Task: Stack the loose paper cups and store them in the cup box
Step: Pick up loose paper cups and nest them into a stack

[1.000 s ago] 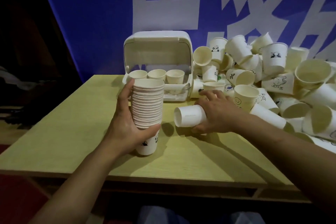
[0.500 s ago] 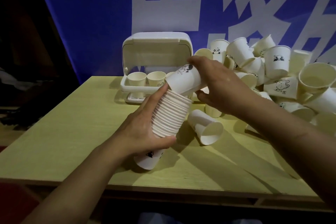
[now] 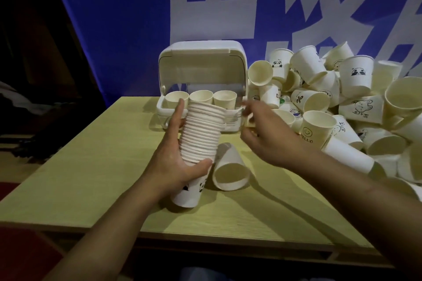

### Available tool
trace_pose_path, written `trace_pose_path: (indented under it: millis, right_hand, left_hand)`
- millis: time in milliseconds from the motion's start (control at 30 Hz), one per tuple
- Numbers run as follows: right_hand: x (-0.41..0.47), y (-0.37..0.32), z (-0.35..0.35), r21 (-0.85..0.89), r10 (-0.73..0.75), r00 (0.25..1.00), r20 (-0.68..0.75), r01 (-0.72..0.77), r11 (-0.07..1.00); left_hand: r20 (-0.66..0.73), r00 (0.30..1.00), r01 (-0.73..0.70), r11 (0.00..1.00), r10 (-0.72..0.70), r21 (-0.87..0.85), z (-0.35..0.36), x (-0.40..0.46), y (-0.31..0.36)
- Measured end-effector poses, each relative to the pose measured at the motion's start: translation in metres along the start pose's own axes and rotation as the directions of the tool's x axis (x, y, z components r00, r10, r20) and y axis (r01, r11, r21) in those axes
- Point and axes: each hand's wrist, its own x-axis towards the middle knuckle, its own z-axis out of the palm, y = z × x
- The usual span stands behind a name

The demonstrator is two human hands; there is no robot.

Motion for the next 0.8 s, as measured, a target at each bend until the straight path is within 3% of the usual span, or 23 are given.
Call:
trace_pose_path:
  millis: [133,233,333,533,800]
  right_hand:
    - [-0.014,0.001,0.027,-0.051,-0.025,0.936,0.351,0.046,0.998]
    - [-0.019,-0.005,0.039,-0.006,-0.167,0.863,0.477,0.193,0.981]
    - [-0.019,-0.006,0.045,-0.058,-0.181,0.804,0.567,0.258,0.965]
    - [-0.005,0.003,0.043,-0.285,-0.231,0.860,0.455,0.386,0.877]
    - [-0.004,0.022,0.042,-0.353,-0.214,0.962,0.169,0.262,0.898]
  left_hand:
    - [-0.066,0.998,0.014,1.000,-0.015,-0.021,-0.008,0.000,-0.007]
    - [-0.100,0.995,0.012,1.000,-0.014,-0.026,-0.009,0.000,-0.011]
    - [-0.169,0.985,0.023,0.998,-0.033,-0.057,-0.010,-0.001,-0.014]
    - [-0.187,0.977,0.087,0.993,-0.101,-0.083,-0.015,-0.002,-0.017]
    - [-0.076,0.994,0.075,0.992,-0.082,-0.097,-0.017,-0.001,-0.017]
